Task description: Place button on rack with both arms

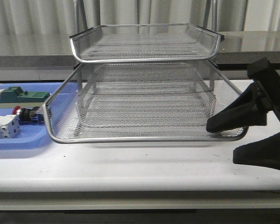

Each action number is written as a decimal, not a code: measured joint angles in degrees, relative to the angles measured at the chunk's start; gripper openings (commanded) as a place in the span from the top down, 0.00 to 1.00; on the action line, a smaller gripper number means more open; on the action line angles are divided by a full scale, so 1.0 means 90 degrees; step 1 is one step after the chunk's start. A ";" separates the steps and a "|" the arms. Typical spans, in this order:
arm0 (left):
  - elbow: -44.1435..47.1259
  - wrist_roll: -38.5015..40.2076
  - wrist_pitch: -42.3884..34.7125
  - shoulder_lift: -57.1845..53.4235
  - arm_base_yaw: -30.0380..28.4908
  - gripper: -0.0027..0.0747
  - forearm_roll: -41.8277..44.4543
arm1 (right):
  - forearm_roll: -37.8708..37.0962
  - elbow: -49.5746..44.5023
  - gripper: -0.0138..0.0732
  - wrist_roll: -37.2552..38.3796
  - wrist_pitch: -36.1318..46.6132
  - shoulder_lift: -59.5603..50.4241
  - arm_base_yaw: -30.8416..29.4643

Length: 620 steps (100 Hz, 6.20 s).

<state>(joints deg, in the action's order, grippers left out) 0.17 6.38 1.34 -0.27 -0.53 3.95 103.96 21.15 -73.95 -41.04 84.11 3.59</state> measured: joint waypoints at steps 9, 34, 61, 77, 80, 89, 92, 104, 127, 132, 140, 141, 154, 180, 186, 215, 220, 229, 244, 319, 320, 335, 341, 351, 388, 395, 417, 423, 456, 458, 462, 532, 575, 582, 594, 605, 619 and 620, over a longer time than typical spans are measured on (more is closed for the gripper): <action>0.0000 0.0000 0.0000 0.0000 0.0000 0.99 0.0000 | -0.0113 -0.0009 0.22 0.0000 0.0000 0.0000 0.0000; 0.0000 0.0000 0.0000 0.0000 0.0000 0.99 0.0000 | -0.0660 -0.0009 0.22 0.0163 0.0297 -0.0655 0.0000; 0.0000 0.0000 0.0000 0.0000 0.0000 0.99 0.0000 | -0.3162 -0.0009 0.22 0.2167 0.0836 -0.2148 0.0000; 0.0000 0.0000 0.0000 0.0000 0.0000 0.99 0.0000 | -0.5452 0.0252 0.22 0.4001 0.0640 -0.3022 0.0000; 0.0000 0.0000 0.0000 0.0000 0.0000 0.99 0.0000 | -0.5873 0.0358 0.22 0.4333 0.0536 -0.3192 0.0000; 0.0000 0.0000 0.0000 0.0000 0.0000 0.99 0.0000 | -0.7277 0.0807 0.22 0.5402 0.0049 -0.3563 0.0000; 0.0000 0.0000 0.0000 0.0000 0.0000 0.99 0.0000 | -0.7703 0.1002 0.22 0.5724 -0.0140 -0.3654 0.0000; 0.0000 0.0000 0.0000 0.0000 0.0000 0.99 0.0000 | -0.9464 0.1650 0.22 0.6935 -0.0966 -0.3947 0.0000; 0.0000 0.0000 0.0000 0.0000 0.0000 0.99 0.0000 | -1.1148 0.2280 0.22 0.8156 -0.1617 -0.4632 0.0000; 0.0000 0.0000 0.0000 0.0000 0.0000 0.99 0.0000 | -1.1244 0.2295 0.22 0.8216 -0.1669 -0.4820 0.0000; 0.0000 0.0000 0.0000 0.0000 0.0000 0.99 0.0000 | -1.1290 0.2304 0.22 0.8251 -0.1784 -0.5132 0.0000; 0.0000 0.0000 0.0000 0.0000 0.0000 0.99 0.0000 | -1.1299 0.2304 0.22 0.8251 -0.1793 -0.5184 0.0000; 0.0000 0.0000 0.0000 0.0000 0.0000 0.99 0.0000 | -1.1398 0.2304 0.27 0.8275 -0.1887 -0.5603 0.0000; 0.0000 0.0000 0.0000 0.0000 0.0000 0.99 0.0000 | -1.1512 0.2304 0.80 0.8275 -0.1930 -0.5934 0.0000; 0.0000 0.0000 0.0000 0.0000 0.0000 0.99 0.0000 | -1.1552 0.2304 0.92 0.8289 -0.1930 -0.5934 0.0000; 0.0000 0.0000 0.0000 0.0000 0.0000 0.99 0.0000 | -1.1552 0.2304 0.92 0.8289 -0.1930 -0.5934 0.0000; 0.0000 0.0000 0.0000 0.0000 0.0000 0.99 0.0000 | -1.1552 0.2304 0.92 0.8289 -0.1930 -0.5934 0.0000; 0.0000 0.0000 0.0000 0.0000 0.0000 0.99 0.0000 | -1.1552 0.2304 0.92 0.8289 -0.1930 -0.5934 0.0000; 0.0000 0.0000 0.0000 0.0000 0.0000 0.99 0.0000 | -1.1552 0.2304 0.92 0.8289 -0.1933 -0.5934 0.0000; 0.0000 0.0000 -0.0149 0.0000 0.0000 0.99 0.0000 | -1.1552 0.2304 0.92 0.8301 -0.1943 -0.5934 0.0000; 0.0000 0.0000 -0.0187 0.0000 0.0000 0.99 0.0000 | -1.1552 0.2304 0.92 0.8301 -0.1943 -0.5934 0.0000; 0.0000 0.0000 -0.0543 0.0000 0.0000 0.99 0.0000 | -1.1552 0.2304 0.92 0.8301 -0.1943 -0.5934 0.0000; -0.0025 0.0000 -0.0509 0.0000 0.0000 0.99 0.0000 | -1.1552 0.2304 0.92 0.8301 -0.1943 -0.5934 0.0000; -0.0255 0.0000 0.0013 0.0000 0.0000 0.99 0.0000 | -1.1552 0.2304 0.92 0.8301 -0.1943 -0.5934 0.0000; -0.2759 0.0000 0.1042 0.2110 0.0000 0.99 0.0000 | -1.1552 0.2304 0.92 0.8301 -0.1946 -0.5934 0.0000; -0.3316 0.0000 0.1521 0.2731 0.0000 0.99 0.0000 | -1.1552 0.2304 0.92 0.8301 -0.1957 -0.5934 0.0000; -0.4953 0.0000 0.3221 0.4746 0.0000 0.99 0.0000 | -1.1552 0.2304 0.92 0.8301 -0.1957 -0.5934 0.0000; -0.5329 0.0000 0.3563 0.5282 0.0000 0.99 0.0000 | -1.1552 0.2304 0.92 0.8301 -0.1959 -0.5934 0.0000; -0.6324 -0.0172 0.4427 0.7474 0.0000 0.99 -0.0016 | -1.1552 0.2304 0.92 0.8301 -0.1970 -0.5934 0.0000; -0.6326 -0.0237 0.4427 0.7563 0.0000 0.99 -0.0027 | -1.1552 0.2304 0.92 0.8301 -0.1970 -0.5934 0.0000; -0.6336 -0.0425 0.4427 0.7721 0.0000 0.99 -0.0086 | -1.1552 0.2304 0.92 0.8301 -0.1970 -0.5934 0.0000; -0.6350 -0.1853 0.4535 0.8171 0.0000 0.18 -0.1085 | -1.1552 0.2304 0.92 0.8301 -0.1970 -0.5934 0.0000; -0.7309 -0.2319 0.4737 0.8693 0.0000 0.19 -0.1363 | -1.1552 0.2304 0.92 0.8301 -0.1970 -0.5934 0.0000; -0.7900 -0.2577 0.5196 0.9103 0.0000 0.19 -0.1366 | -1.1552 0.2304 0.92 0.8301 -0.1970 -0.5934 0.0000; -0.8942 -0.3207 0.5942 0.9953 0.0068 0.19 -0.1366 | -1.1552 0.2304 0.92 0.8301 -0.1970 -0.5934 0.0000; -0.9819 -0.3994 0.6302 1.0757 0.0253 0.19 -0.1366 | -1.1552 0.2304 0.92 0.8301 -0.1970 -0.5934 0.0000; -1.0664 -0.5265 0.6586 1.1668 0.0531 0.19 -0.1366 | -1.1552 0.2304 0.92 0.8301 -0.1970 -0.5934 0.0000; -1.0698 -0.5388 0.6620 1.1709 0.0556 0.19 -0.1366 | -1.1552 0.2304 0.92 0.8301 -0.1970 -0.5934 0.0000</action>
<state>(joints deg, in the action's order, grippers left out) -96.11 -42.12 60.92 105.11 4.48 -8.35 0.00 41.89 0.77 -58.77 30.70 3.59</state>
